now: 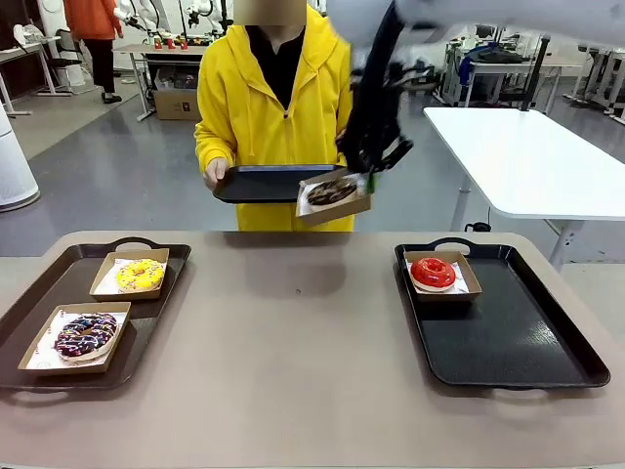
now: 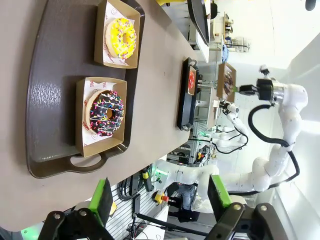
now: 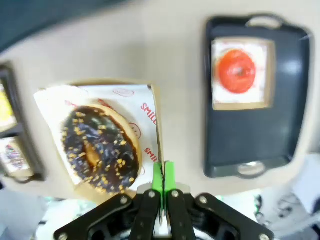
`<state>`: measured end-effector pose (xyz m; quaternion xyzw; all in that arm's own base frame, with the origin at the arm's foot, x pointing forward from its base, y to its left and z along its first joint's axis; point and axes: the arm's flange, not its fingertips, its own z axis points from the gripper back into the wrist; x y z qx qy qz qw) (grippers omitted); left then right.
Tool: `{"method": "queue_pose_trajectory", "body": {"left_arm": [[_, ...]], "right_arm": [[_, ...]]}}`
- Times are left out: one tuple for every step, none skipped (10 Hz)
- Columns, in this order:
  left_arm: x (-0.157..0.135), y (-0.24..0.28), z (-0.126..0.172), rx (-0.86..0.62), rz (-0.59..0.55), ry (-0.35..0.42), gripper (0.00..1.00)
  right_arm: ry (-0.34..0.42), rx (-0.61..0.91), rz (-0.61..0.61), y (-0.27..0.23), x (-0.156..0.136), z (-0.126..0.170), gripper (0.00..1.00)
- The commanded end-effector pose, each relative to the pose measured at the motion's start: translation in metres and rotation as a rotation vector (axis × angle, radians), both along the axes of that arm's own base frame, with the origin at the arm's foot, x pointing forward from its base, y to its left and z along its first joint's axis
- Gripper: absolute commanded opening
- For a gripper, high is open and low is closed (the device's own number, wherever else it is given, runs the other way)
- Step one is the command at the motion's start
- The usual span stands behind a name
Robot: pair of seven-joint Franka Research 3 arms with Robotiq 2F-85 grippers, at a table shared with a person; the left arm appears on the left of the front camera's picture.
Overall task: Individually package the donuts and arrange them on the tray.
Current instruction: Place the picked Paper togo box on the Handle tray.
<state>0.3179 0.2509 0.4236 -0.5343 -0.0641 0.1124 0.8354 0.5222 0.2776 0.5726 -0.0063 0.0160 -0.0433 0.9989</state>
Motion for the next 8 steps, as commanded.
{"method": "queue_pose_trajectory", "body": {"left_arm": [[-0.001, 0.002, 0.002, -0.012, 0.002, -0.005, 1.0], [-0.001, 0.002, 0.002, -0.012, 0.002, -0.005, 1.0], [-0.001, 0.002, 0.002, -0.012, 0.002, -0.005, 1.0], [-0.001, 0.002, 0.002, -0.012, 0.002, -0.005, 1.0], [-0.001, 0.002, 0.002, -0.012, 0.002, -0.005, 1.0], [-0.001, 0.002, 0.002, -0.012, 0.002, -0.005, 1.0], [-0.001, 0.002, 0.002, -0.012, 0.002, -0.005, 1.0], [-0.001, 0.002, 0.002, -0.012, 0.002, -0.005, 1.0]], "right_arm": [[-0.01, -0.033, 0.035, -0.059, -0.036, -0.001, 0.01], [-0.003, -0.063, 0.068, -0.084, -0.044, -0.002, 0.01], [0.009, -0.057, 0.073, -0.108, -0.051, -0.004, 0.01], [0.002, -0.043, 0.076, -0.132, -0.056, -0.009, 0.01], [-0.014, -0.039, 0.082, -0.15, -0.062, -0.014, 0.01], [-0.02, -0.025, 0.07, -0.17, -0.067, -0.02, 0.01], [-0.025, 0.003, 0.049, -0.189, -0.071, -0.028, 0.01], [-0.033, 0.018, 0.034, -0.202, -0.072, -0.034, 0.01]]}}
